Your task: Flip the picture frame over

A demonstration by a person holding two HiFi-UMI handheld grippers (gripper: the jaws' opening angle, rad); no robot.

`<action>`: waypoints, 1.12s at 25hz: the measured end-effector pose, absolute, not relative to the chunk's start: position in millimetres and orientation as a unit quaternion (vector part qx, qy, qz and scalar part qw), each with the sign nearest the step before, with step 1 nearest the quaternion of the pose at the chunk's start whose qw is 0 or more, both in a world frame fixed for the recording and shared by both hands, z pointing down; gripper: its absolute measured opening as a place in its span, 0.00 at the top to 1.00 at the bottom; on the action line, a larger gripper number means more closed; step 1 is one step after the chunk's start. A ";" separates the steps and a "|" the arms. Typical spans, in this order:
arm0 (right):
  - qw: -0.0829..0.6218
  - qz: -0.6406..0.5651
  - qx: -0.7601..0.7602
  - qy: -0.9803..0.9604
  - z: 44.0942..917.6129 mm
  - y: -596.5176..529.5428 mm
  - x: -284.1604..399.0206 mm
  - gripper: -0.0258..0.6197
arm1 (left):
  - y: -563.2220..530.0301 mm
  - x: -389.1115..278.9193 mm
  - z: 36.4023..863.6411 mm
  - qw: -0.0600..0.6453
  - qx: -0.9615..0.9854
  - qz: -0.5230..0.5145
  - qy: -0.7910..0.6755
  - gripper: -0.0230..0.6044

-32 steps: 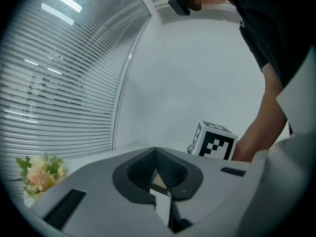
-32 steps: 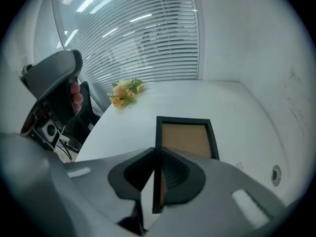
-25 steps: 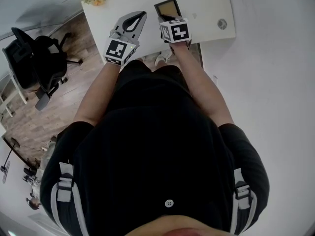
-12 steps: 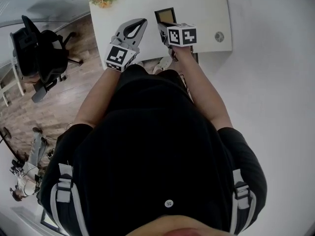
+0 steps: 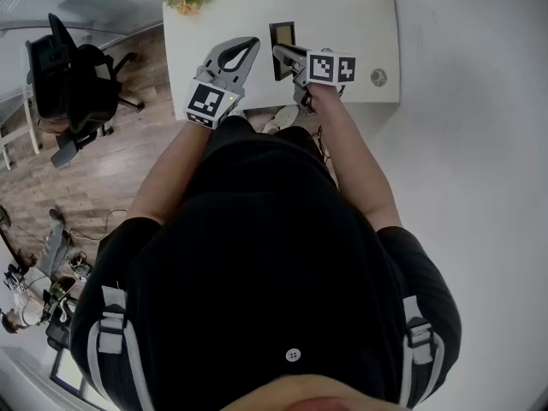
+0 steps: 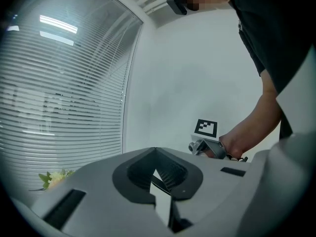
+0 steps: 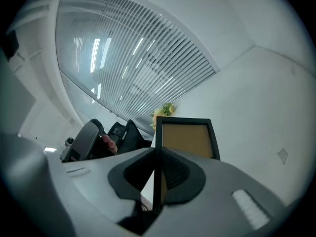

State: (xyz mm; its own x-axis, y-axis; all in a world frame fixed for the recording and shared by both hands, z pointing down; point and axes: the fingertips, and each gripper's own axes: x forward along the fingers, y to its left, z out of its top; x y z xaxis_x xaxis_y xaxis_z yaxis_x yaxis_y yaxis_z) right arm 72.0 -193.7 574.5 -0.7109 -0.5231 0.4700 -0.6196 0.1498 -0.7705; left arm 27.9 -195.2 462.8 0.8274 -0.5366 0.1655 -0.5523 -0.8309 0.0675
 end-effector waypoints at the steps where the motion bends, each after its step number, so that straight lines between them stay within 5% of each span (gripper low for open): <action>1: 0.035 0.537 0.371 -0.757 573.9 -193.9 72.9 0.88 | -194.7 27.8 463.4 0.056 0.953 0.070 -0.288 0.96; 28: -0.210 0.675 0.165 -0.688 624.9 -199.3 89.4 0.88 | -191.2 36.3 508.2 0.103 0.924 0.057 -0.364 0.96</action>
